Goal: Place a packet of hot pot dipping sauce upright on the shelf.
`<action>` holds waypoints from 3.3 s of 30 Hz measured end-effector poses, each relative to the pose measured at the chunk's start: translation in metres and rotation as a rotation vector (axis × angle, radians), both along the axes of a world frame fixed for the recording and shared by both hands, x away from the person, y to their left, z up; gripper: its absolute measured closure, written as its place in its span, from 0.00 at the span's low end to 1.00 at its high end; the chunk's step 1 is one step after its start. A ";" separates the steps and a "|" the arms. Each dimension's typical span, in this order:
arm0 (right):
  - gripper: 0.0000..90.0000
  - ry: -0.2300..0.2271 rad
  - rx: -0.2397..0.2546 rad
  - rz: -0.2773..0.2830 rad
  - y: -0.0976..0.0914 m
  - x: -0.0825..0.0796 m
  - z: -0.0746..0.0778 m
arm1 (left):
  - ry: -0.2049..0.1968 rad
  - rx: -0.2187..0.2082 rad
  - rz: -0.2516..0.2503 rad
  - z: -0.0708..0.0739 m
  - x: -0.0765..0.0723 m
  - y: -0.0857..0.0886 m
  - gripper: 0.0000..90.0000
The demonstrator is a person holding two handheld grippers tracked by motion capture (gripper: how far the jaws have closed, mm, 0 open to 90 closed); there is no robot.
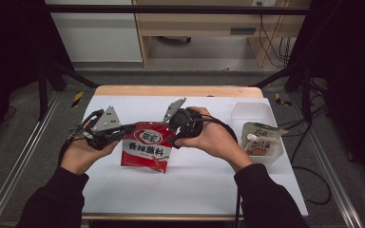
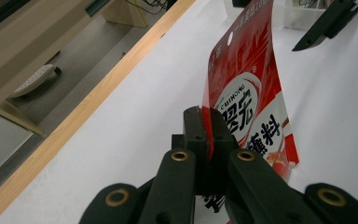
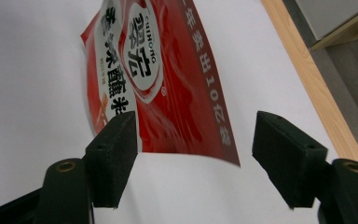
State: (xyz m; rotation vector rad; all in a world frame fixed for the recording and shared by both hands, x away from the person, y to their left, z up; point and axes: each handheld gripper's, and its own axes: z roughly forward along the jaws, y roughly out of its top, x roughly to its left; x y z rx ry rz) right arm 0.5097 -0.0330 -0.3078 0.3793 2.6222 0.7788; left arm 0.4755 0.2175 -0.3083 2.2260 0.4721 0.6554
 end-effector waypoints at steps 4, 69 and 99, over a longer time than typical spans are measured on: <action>0.44 0.032 0.006 0.018 0.003 0.001 0.000 | 0.000 -0.001 -0.008 0.000 -0.001 -0.002 1.00; 1.00 0.024 -0.069 0.013 -0.071 0.040 0.064 | 0.065 -0.168 0.331 -0.127 -0.012 0.079 0.05; 1.00 -0.064 -0.003 -0.068 -0.117 0.049 0.094 | 0.077 -0.242 0.451 -0.131 -0.039 0.111 0.05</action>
